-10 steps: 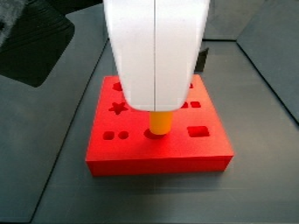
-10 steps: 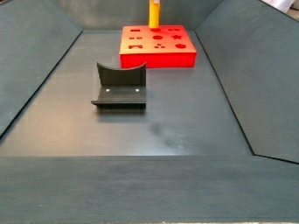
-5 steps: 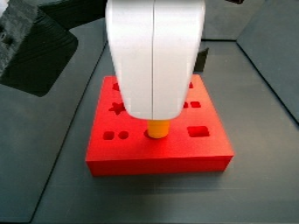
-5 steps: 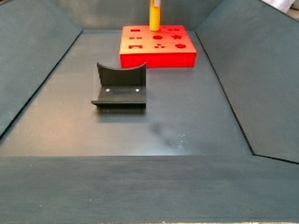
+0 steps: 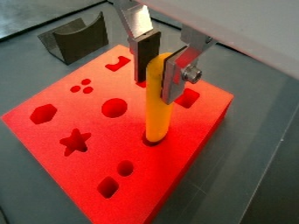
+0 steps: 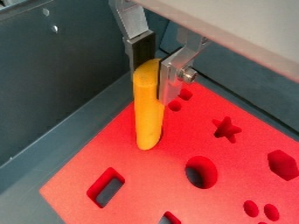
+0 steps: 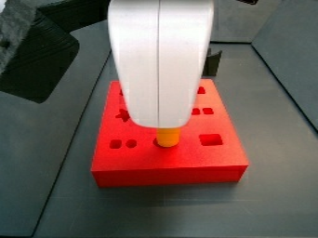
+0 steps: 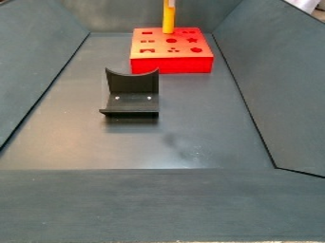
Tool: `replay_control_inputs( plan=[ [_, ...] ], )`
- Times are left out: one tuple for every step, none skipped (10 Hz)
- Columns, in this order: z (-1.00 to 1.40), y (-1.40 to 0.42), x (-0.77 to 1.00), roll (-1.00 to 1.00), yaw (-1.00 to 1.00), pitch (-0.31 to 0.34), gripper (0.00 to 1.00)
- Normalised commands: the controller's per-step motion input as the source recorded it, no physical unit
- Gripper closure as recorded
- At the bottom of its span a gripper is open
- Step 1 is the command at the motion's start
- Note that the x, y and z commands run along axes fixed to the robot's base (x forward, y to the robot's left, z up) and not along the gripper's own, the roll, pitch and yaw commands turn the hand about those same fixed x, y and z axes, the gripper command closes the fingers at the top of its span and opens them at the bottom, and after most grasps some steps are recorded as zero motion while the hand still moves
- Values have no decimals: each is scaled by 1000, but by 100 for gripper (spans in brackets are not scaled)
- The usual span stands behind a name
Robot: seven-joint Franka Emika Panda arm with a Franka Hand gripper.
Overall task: Pick up the oval object. Move up. Move to above the board. Insert the oval object.
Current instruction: Insert the oval object.
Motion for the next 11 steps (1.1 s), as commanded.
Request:
replay_control_inputs(
  plan=[
    [-149,0,-63,-184,-83,-11,100],
    [-143,0,-63,-211,-89,-17,100],
    [-143,0,-69,-254,-111,-24,100],
    [-91,0,-83,-311,-140,-36,100],
    [-34,0,-137,-360,-163,-61,100],
    [-166,0,-77,-336,-91,-51,100],
    [-363,0,-54,-120,0,-3,100],
    [-597,0,0,124,11,36,100],
    [-366,-37,420,377,0,199,100],
    [-57,-6,506,454,-54,334,100],
    [109,0,206,460,-97,417,100]
  ],
)
